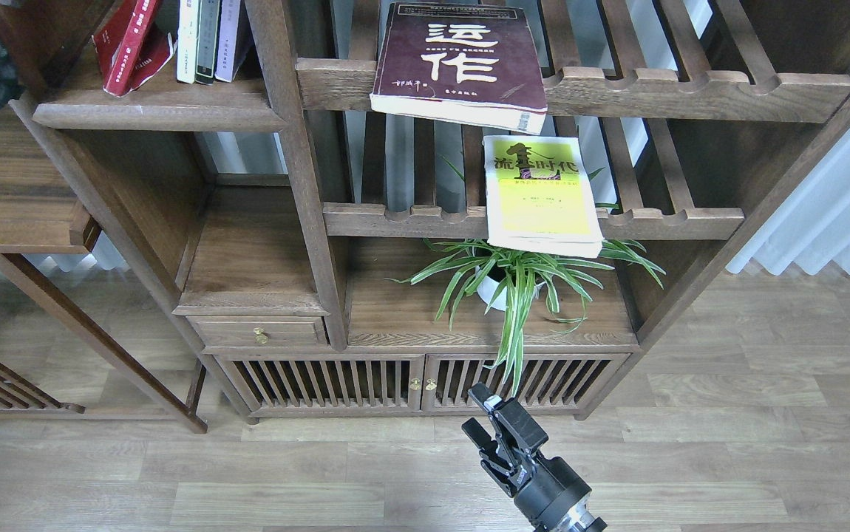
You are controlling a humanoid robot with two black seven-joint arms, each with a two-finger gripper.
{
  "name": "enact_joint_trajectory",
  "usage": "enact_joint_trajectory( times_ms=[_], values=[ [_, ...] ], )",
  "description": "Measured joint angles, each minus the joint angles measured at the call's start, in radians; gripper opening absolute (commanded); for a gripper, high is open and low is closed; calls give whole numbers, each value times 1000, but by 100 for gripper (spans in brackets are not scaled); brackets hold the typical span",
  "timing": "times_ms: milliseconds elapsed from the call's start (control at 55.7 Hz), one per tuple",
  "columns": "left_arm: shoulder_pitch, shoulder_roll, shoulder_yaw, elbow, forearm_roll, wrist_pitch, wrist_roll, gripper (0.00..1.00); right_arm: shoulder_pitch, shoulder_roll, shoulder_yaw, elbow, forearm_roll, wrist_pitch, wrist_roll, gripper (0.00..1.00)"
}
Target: Organize books on shelf
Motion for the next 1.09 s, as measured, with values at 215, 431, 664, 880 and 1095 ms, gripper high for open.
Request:
enact_joint_trajectory(
  times_ms=[215, 431, 664, 880, 1095],
  values=[
    [85, 7, -52, -78, -2, 0, -4, 100, -1, -1, 1, 4, 1, 0, 0, 97],
    [207, 7, -111, -211, -6, 0, -6, 100, -1, -1, 1, 4, 2, 0, 0, 97],
    [307, 7, -136, -281, -8, 0, -4, 100, -1, 0, 1, 4, 2, 0, 0, 97],
    [471, 1, -159, -287, -10, 0, 2, 100, -4, -1, 1, 4, 2, 0, 0, 97],
    [563, -33, -167, -299, -27, 0, 1, 100, 1, 3, 0, 4, 2, 0, 0, 97]
  ],
)
